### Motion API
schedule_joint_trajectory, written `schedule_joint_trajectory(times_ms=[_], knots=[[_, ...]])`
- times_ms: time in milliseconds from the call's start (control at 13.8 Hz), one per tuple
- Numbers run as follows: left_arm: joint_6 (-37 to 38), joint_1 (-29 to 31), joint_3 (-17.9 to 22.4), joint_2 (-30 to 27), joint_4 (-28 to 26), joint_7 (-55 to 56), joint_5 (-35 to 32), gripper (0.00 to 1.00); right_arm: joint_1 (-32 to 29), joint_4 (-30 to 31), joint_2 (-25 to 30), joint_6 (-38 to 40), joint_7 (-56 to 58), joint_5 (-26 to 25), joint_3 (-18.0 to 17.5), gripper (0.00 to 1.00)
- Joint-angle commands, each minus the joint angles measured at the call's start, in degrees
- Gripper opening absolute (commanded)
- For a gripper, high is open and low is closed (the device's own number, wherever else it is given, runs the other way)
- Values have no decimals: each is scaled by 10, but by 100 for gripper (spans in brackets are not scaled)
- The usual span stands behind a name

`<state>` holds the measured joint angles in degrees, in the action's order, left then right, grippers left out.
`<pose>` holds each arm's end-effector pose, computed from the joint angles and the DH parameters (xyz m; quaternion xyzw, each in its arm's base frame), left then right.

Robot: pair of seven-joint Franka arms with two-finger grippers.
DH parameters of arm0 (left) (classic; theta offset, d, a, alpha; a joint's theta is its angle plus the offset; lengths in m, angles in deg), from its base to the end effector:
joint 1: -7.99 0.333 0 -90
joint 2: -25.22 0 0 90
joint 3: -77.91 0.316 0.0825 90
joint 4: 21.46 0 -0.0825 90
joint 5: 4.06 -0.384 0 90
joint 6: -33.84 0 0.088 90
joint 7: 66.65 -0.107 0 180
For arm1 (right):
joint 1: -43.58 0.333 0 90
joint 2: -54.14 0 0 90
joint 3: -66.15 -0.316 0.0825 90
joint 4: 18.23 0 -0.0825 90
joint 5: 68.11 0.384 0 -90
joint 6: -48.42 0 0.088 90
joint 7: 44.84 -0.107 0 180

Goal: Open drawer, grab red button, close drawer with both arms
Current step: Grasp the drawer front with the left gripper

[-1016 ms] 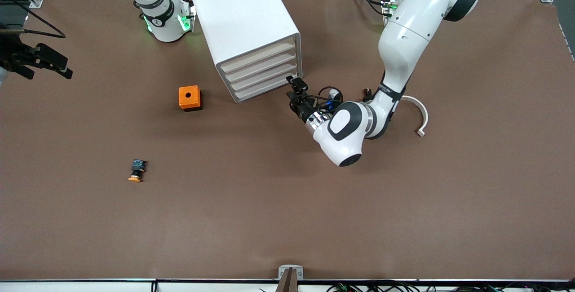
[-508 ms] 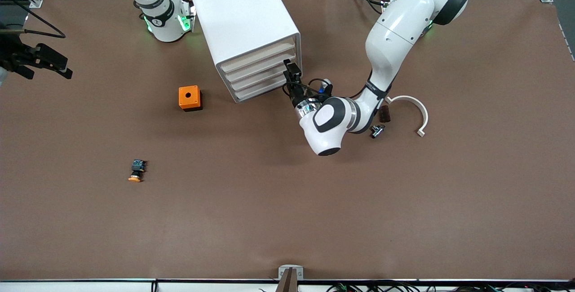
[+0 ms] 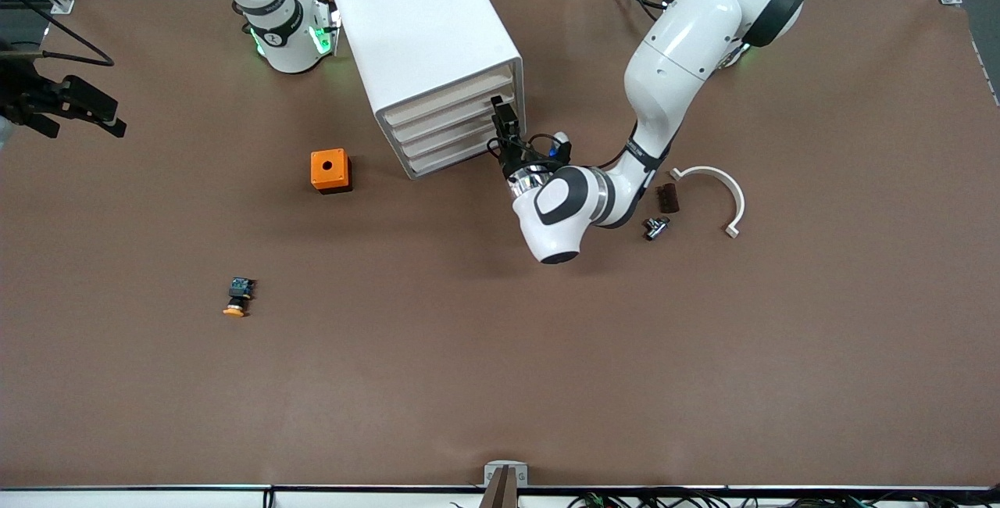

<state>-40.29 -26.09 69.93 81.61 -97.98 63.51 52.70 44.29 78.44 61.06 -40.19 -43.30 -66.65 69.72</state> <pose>0.4222 -0.4976 0.1659 -0.4544 -0.5896 0.5466 0.3837 0.5128 -0.0248 0.6320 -0.9998 0.0111 0.0094 0.0169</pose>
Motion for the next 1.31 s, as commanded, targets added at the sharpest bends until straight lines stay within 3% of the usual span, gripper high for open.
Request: schedule_joint_trajectory(times_ms=[0, 290, 508, 870, 1233], knots=[[7, -21, 2, 5, 8, 11, 13, 47, -2, 6, 11, 5, 4, -5, -2, 100], [8, -34, 2, 4, 8, 12, 13, 25, 1, 6, 11, -1, 3, -16, -2, 100], [7, -33, 3, 5, 9, 33, 13, 14, 6, 6, 11, -7, 3, -19, -2, 100], [8, -22, 5, 5, 9, 32, 15, 11, 5, 7, 11, -12, 2, -14, -2, 100], [4, 26, 8, 5, 16, 31, 31, 11, 5, 7, 11, -13, 2, -10, -2, 100]])
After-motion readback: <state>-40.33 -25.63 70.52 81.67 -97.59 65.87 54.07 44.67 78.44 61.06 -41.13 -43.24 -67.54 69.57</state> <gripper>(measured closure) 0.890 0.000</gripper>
